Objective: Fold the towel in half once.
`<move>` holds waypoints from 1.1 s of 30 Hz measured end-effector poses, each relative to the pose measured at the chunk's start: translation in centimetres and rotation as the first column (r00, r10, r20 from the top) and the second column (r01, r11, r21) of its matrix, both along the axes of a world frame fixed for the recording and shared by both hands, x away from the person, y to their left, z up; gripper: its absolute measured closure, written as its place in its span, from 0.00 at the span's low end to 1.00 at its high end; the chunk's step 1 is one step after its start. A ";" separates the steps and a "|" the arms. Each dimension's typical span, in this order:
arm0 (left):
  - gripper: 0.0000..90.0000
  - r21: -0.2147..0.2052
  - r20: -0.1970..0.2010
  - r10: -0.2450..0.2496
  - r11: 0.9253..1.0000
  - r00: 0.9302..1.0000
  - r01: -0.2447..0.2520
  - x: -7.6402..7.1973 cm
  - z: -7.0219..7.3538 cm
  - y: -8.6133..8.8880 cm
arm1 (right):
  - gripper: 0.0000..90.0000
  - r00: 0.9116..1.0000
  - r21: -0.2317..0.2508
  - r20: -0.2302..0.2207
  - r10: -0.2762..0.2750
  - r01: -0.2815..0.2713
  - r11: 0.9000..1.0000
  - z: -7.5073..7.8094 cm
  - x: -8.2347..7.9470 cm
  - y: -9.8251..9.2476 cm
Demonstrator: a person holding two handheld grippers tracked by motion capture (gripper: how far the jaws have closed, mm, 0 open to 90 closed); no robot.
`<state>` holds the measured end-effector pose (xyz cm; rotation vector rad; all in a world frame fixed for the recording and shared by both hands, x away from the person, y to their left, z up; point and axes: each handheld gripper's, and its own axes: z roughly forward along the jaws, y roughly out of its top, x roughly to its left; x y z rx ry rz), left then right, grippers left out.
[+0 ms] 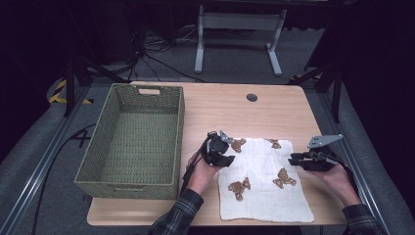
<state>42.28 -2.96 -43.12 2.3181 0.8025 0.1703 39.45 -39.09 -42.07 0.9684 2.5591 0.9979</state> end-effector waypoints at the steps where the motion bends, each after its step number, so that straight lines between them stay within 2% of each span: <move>1: 0.62 -0.015 0.005 0.012 1.000 1.000 -0.012 0.3 0.0 0.1 | 0.78 1.000 0.001 0.003 -0.005 0.005 1.000 0.1 0.3 0.0; 4: 0.63 -0.017 0.038 0.036 0.999 0.999 -0.036 1.1 0.1 0.4 | 0.78 1.000 0.004 0.023 -0.018 0.018 1.000 0.2 1.0 0.1; 5: 0.63 -0.011 0.021 0.047 0.999 0.999 -0.047 1.6 0.2 0.7 | 0.78 0.999 0.003 0.029 -0.023 0.023 1.000 0.2 1.2 0.2; 11: 0.64 -0.041 0.061 0.119 0.992 0.991 -0.117 3.0 -0.1 1.1 | 0.76 0.998 0.000 0.037 -0.045 0.045 0.999 -0.2 2.7 0.4; 12: 0.64 -0.046 0.051 0.118 0.992 0.992 -0.116 3.5 -0.3 1.2 | 0.75 0.998 0.000 0.038 -0.050 0.050 0.999 -0.2 3.0 0.5; 13: 0.64 -0.045 0.025 0.119 0.992 0.993 -0.118 3.9 -0.3 1.2 | 0.75 0.998 -0.003 0.040 -0.057 0.057 0.998 -0.3 3.3 0.5; 16: 0.64 -0.005 0.054 0.127 0.992 0.990 -0.127 4.6 -0.8 0.8 | 0.75 0.996 -0.022 0.052 -0.078 0.079 0.997 -0.7 4.1 0.6; 17: 0.64 -0.007 0.050 0.132 0.991 0.990 -0.132 4.8 -1.0 0.8 | 0.75 0.995 -0.023 0.050 -0.087 0.089 0.996 -0.8 4.4 0.6; 20: 0.64 0.007 0.035 0.141 0.990 0.989 -0.141 5.1 -1.7 0.7 | 0.74 0.992 -0.035 0.059 -0.110 0.112 0.993 -1.2 5.2 0.5; 21: 0.64 -0.002 0.022 0.144 0.990 0.989 -0.144 5.2 -2.0 0.6 | 0.73 0.991 -0.035 0.060 -0.117 0.119 0.992 -1.4 5.4 0.4; 26: 0.62 0.006 0.041 0.150 0.989 0.988 -0.150 5.2 -2.0 0.3 | 0.70 0.988 -0.061 0.050 -0.147 0.149 0.987 -2.3 6.1 -0.1; 29: 0.62 0.017 0.055 0.146 0.989 0.988 -0.147 5.2 -2.3 0.0 | 0.69 0.986 -0.056 0.048 -0.159 0.161 0.985 -2.5 6.3 -0.4; 31: 0.62 0.033 0.042 0.145 0.989 0.989 -0.146 5.3 -2.4 0.0 | 0.70 0.987 -0.051 0.041 -0.157 0.159 0.986 -2.7 6.4 -0.4; 33: 0.63 0.031 0.053 0.149 0.988 0.987 -0.151 5.3 -2.5 0.0 | 0.72 0.986 -0.049 0.040 -0.162 0.164 0.985 -2.7 6.4 -0.4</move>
